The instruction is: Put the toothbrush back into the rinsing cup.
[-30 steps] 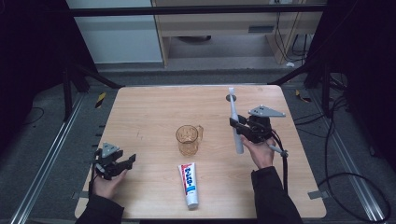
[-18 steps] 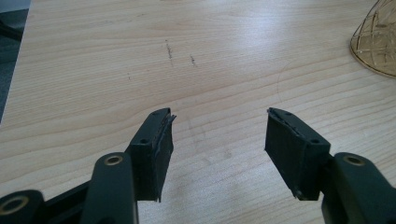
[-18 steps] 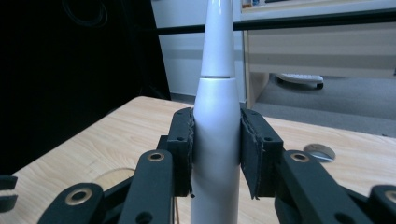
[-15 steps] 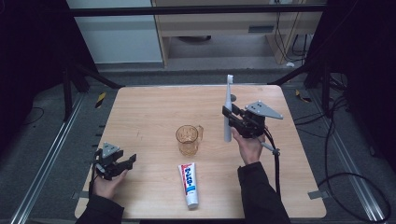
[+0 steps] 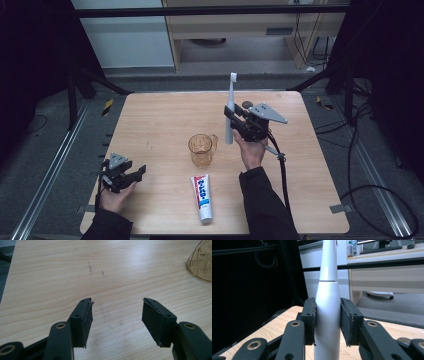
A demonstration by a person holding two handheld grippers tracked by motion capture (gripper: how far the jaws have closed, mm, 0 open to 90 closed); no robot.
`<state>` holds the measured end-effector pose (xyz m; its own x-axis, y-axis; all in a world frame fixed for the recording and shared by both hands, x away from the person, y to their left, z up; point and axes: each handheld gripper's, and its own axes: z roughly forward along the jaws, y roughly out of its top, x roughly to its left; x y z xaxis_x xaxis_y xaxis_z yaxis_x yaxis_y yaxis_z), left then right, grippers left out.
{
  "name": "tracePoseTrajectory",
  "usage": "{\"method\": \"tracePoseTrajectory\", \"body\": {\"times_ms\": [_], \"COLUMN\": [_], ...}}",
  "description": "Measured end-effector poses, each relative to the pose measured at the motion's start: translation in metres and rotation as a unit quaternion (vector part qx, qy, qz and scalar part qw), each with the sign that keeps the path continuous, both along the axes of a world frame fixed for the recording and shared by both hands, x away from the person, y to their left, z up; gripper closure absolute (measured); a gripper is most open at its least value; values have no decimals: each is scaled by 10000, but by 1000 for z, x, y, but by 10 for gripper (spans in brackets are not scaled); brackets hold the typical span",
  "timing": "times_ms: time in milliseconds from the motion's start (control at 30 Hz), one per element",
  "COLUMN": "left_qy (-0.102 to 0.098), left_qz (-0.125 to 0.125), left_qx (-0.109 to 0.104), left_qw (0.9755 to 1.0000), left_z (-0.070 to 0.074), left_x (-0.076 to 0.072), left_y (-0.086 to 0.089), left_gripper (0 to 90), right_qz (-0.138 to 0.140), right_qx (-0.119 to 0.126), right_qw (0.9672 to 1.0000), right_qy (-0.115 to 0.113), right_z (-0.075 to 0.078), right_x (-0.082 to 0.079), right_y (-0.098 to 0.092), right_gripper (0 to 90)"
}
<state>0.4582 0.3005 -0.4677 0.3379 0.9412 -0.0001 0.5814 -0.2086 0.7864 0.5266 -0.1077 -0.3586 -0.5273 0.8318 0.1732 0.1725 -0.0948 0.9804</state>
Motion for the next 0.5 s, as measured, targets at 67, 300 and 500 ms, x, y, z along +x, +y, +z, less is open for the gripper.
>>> {"method": "tracePoseTrajectory", "body": {"times_ms": [67,300,500], "left_qy": [-10,1,11], "left_qz": [7,-25,-25], "left_qx": [-18,13,-5], "left_qw": [10000,10000,10000], "left_z": [0,0,-1], "left_x": [0,0,1], "left_y": [0,-1,-1], "left_gripper": [409,409,409], "right_qz": [19,156,256], "right_qx": [6,67,112], "right_qw": [10000,9998,9995], "right_qy": [8,-86,-137], "right_z": [-1,-2,-2], "right_x": [2,5,6], "right_y": [5,22,36], "right_gripper": [673,673,673]}}
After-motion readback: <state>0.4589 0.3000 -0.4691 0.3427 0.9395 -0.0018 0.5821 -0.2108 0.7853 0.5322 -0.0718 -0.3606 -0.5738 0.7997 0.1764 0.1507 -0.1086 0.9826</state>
